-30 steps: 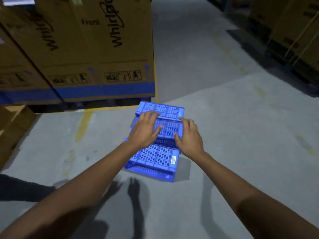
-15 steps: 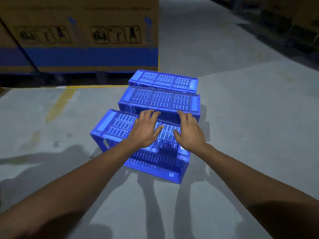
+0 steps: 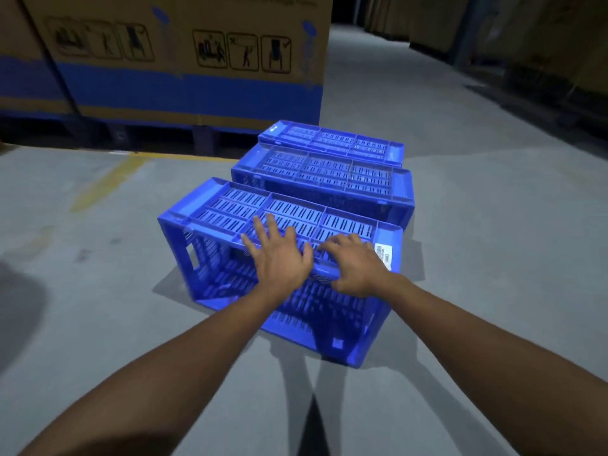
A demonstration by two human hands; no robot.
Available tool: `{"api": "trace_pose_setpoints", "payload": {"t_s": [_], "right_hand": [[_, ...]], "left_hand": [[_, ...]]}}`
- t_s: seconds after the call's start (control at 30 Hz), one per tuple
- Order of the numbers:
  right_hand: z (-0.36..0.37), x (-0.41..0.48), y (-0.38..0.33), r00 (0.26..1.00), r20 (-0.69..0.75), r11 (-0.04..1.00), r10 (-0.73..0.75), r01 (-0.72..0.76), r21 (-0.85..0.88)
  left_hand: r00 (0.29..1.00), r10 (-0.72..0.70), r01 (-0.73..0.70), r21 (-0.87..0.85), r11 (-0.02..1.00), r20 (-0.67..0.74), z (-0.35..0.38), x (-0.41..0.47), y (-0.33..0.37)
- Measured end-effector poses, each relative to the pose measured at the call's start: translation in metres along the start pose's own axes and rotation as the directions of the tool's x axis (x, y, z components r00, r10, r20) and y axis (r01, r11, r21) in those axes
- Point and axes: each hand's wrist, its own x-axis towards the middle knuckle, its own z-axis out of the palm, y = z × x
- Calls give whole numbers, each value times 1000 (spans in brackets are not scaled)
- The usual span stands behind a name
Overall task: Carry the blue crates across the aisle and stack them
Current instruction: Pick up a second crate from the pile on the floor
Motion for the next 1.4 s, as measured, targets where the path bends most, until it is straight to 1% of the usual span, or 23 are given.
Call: {"api": "trace_pose_setpoints", "payload": {"t_s": [0.07, 0.13, 0.23, 0.3, 0.37, 0.4, 0.43, 0.5, 0.63, 0.67, 0.7, 0.77, 0.8, 0.83, 0.9, 0.93, 1.0, 1.07, 1.1, 1.17, 1.23, 1.33, 1.4], "right_hand": [[1, -3, -6, 999, -44, 997, 26, -23, 71], [1, -6, -14, 996, -66, 993, 54, -47, 107], [-10, -16, -25, 995, -38, 989, 92, -87, 119], [-23, -27, -30, 991, -10, 982, 134, -131, 136], [-44, -42, -31, 987, 25, 974, 161, -163, 160], [-57, -52, -31, 985, 47, 970, 168, -173, 169], [-72, -61, -31, 982, 73, 966, 175, -185, 182], [-108, -82, -30, 972, 125, 952, 199, -222, 211], [-198, -116, -23, 952, 184, 913, 246, -291, 286], [-226, -121, -20, 952, 205, 894, 228, -288, 344], [-255, -127, -17, 949, 233, 843, 213, -299, 448], [-320, -137, -16, 926, 298, 671, 231, -373, 640], [-352, -141, -16, 911, 326, 611, 253, -411, 676], [-383, -145, -15, 905, 334, 590, 263, -425, 686], [-444, -150, -14, 915, 300, 678, 270, -402, 616], [-475, -152, -15, 922, 274, 730, 276, -386, 564], [-537, -152, -18, 934, 213, 794, 288, -357, 492], [-596, -152, -22, 946, 126, 843, 297, -322, 430], [-623, -154, -23, 951, 81, 877, 300, -308, 368], [-674, -161, -24, 958, 23, 943, 286, -286, 171], [-721, -172, -26, 965, 34, 966, 259, -259, -18], [-783, -195, -24, 959, 58, 946, 276, -260, -195], [-819, -210, -21, 952, -9, 920, 305, -297, -256]], "left_hand": [[971, -239, 238, -136, 962, 14, -6, -2, 9], [913, -400, 405, -266, 875, 76, -13, 2, 17], [846, -516, 526, -376, 763, 136, -22, 11, 28], [770, -606, 617, -476, 626, 200, -36, 16, 37], [686, -654, 694, -556, 457, 320, -59, 16, 49], [665, -652, 717, -558, 419, 365, -73, 13, 56], [665, -643, 723, -545, 425, 381, -89, 8, 65], [694, -606, 710, -511, 485, 389, -123, 0, 84], [723, -544, 690, -496, 527, 427, -209, 1, 132], [734, -525, 678, -494, 544, 430, -235, 4, 143], [745, -503, 667, -491, 561, 438, -263, 7, 153], [773, -444, 631, -473, 614, 454, -317, 12, 172], [789, -407, 604, -459, 652, 460, -343, 14, 182], [808, -360, 565, -441, 697, 466, -368, 15, 193], [834, -254, 474, -400, 784, 490, -421, 19, 216], [837, -199, 425, -376, 823, 510, -447, 24, 227], [839, -101, 305, -309, 901, 535, -501, 40, 244], [834, 29, 140, -261, 955, 552, -557, 64, 256], [821, 104, 49, -250, 967, 561, -585, 76, 264], [794, 223, -110, -227, 968, 565, -642, 100, 281], [782, 290, -205, -211, 956, 551, -699, 119, 300], [754, 391, -349, -183, 919, 528, -771, 144, 332], [736, 464, -449, -157, 880, 494, -808, 158, 352]]}}
